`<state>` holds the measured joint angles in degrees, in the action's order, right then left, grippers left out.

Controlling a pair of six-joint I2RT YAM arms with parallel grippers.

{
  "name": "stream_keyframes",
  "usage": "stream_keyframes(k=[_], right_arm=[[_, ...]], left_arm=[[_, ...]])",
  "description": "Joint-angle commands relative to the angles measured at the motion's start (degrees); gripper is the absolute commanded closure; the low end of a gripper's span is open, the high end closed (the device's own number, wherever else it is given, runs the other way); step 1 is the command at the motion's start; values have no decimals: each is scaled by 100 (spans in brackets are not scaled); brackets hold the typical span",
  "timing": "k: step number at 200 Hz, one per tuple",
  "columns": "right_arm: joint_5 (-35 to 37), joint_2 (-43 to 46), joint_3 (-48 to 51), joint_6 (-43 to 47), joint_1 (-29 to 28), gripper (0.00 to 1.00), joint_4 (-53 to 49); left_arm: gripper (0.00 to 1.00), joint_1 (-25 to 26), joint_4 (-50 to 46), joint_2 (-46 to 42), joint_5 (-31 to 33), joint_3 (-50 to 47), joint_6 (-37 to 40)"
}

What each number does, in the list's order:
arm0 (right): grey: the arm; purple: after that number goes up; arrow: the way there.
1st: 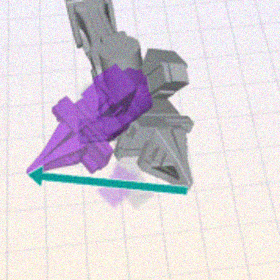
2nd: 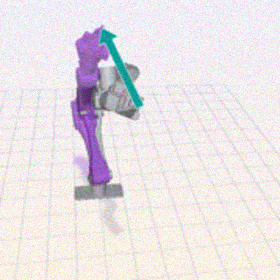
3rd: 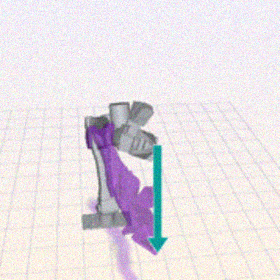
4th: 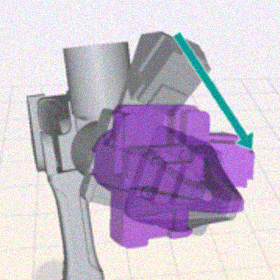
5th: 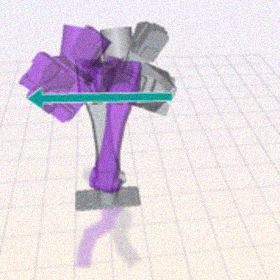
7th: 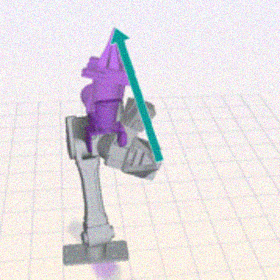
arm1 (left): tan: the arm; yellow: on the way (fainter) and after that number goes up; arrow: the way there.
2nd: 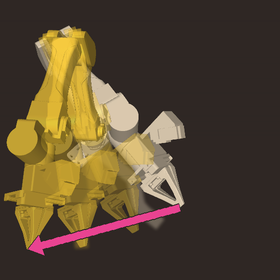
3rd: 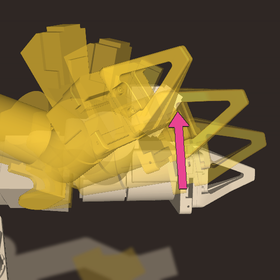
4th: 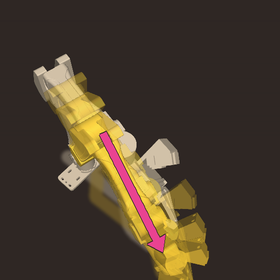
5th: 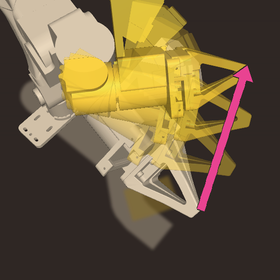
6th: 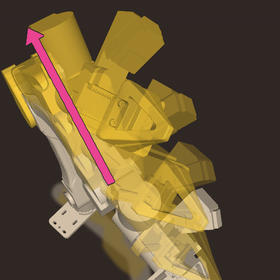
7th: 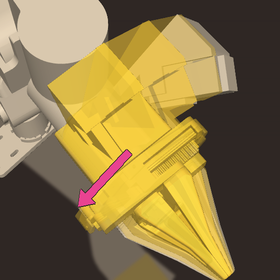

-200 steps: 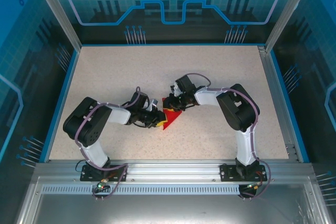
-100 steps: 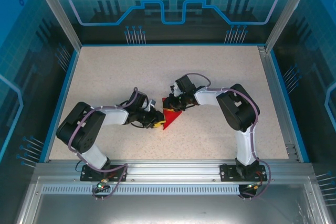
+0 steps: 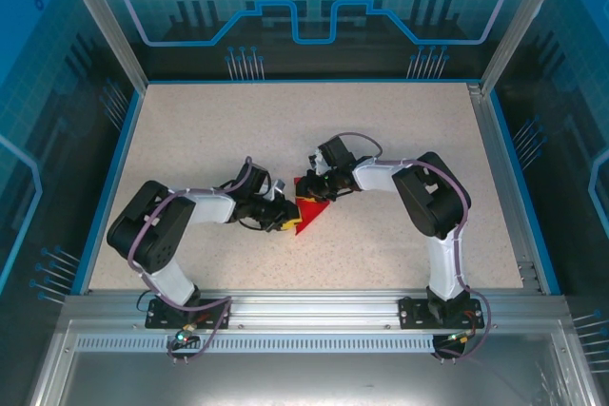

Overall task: Fold a paper plane with a square sheet of paper (pick it up from the middle)
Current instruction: Fourth fold the wing at the center of the table.

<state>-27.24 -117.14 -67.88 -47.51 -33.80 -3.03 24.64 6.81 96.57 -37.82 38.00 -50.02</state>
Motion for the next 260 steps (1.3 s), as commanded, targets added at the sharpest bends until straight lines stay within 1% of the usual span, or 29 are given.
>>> stream_keyframes(k=[1, 18, 85, 164, 202, 229, 260], right_arm=[[105, -186, 196, 99, -32, 76, -427], [93, -202, 196, 93, -33, 76, -427], [100, -231, 187, 109, -21, 77, -462], [141, -230, 204, 105, 4, 77, -488], [158, -213, 240, 94, 7, 77, -462], [159, -221, 222, 93, 10, 77, -480], [159, -217, 235, 93, 6, 77, -481]], left_arm=[[80, 23, -153, 107, -173, 76, 62], [80, 22, -138, 89, -182, 55, 54], [90, 21, -301, 81, -183, 68, 154], [93, 22, -579, 280, -339, 73, 439], [91, 21, -644, 275, -418, 76, 473], [88, 23, -694, 182, -419, 143, 501], [84, 23, -681, 143, -599, 222, 559]])
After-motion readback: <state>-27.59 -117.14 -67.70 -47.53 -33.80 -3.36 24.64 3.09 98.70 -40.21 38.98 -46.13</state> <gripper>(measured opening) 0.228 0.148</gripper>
